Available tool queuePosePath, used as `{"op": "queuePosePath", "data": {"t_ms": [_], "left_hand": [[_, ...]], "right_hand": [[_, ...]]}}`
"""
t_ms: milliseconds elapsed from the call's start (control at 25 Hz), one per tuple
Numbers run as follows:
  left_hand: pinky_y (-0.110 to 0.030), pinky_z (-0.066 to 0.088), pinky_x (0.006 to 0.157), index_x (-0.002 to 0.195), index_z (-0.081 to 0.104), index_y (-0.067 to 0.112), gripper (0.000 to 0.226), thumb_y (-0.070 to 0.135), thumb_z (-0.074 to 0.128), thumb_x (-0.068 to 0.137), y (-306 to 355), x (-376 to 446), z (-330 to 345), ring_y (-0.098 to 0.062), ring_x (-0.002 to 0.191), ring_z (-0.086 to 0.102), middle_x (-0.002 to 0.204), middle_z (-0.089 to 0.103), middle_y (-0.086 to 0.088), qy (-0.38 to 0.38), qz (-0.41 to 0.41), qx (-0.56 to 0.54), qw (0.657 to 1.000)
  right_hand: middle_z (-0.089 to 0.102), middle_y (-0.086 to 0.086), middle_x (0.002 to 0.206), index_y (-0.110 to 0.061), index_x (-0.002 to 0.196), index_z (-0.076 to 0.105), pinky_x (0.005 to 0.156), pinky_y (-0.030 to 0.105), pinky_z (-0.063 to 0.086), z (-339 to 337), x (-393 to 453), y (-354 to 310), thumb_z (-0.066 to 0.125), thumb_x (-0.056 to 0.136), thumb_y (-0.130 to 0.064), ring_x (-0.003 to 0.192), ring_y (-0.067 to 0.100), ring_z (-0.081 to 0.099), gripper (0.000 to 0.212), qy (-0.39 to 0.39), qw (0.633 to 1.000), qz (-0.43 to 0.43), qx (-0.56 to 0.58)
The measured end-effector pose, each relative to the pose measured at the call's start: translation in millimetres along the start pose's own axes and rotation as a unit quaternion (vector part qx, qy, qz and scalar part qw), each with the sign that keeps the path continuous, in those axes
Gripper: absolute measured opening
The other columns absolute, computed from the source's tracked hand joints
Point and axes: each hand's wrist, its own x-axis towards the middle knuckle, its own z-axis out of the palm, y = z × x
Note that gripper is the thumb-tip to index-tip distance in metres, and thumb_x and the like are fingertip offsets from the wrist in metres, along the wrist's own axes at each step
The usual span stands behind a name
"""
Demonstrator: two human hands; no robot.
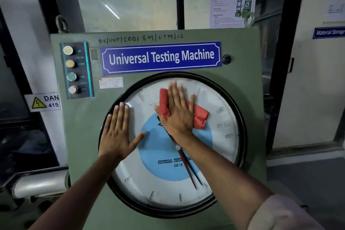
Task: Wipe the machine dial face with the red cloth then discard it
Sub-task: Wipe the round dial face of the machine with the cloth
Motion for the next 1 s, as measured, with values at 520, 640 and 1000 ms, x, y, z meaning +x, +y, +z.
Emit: {"op": "queuePosePath", "data": {"t_ms": [520, 640, 1000], "left_hand": [[-0.034, -0.010, 0.135, 0.173, -0.004, 0.015, 0.108, 0.084, 0.028, 0.097, -1.5, -1.6, -1.7, -0.016, 0.168, -0.013, 0.182, -0.010, -0.002, -0.002, 0.000, -0.036, 0.999], [-0.034, -0.010, 0.135, 0.173, -0.006, 0.015, 0.107, 0.085, 0.026, 0.097, -3.1, -1.4, -1.2, -0.016, 0.168, -0.013, 0.182, -0.011, -0.002, -0.007, 0.008, -0.034, 0.999], [-0.034, -0.009, 0.135, 0.173, -0.008, 0.016, 0.107, 0.083, 0.030, 0.098, -6.0, -1.5, 3.9, -0.016, 0.168, -0.011, 0.182, -0.010, -0.002, 0.012, 0.012, -0.039, 0.999]], "right_hand": [[0.004, -0.005, 0.181, -0.023, 0.173, 0.013, 0.134, 0.058, 0.003, 6.6, -4.9, -10.0, 0.032, 0.106, -0.063, 0.167, 0.020, 0.009, 0.080, -0.014, 0.995, -0.094, -0.037], [0.005, -0.006, 0.181, -0.027, 0.173, 0.009, 0.132, 0.062, 0.011, -1.4, -31.3, 23.0, 0.028, 0.108, -0.066, 0.167, 0.018, 0.005, 0.079, -0.050, 0.984, -0.153, -0.076], [-0.002, -0.004, 0.179, -0.021, 0.173, 0.010, 0.133, 0.058, -0.001, 2.3, 4.2, -33.9, 0.020, 0.100, -0.081, 0.167, 0.019, 0.005, 0.095, -0.030, 0.996, -0.076, -0.022]]}}
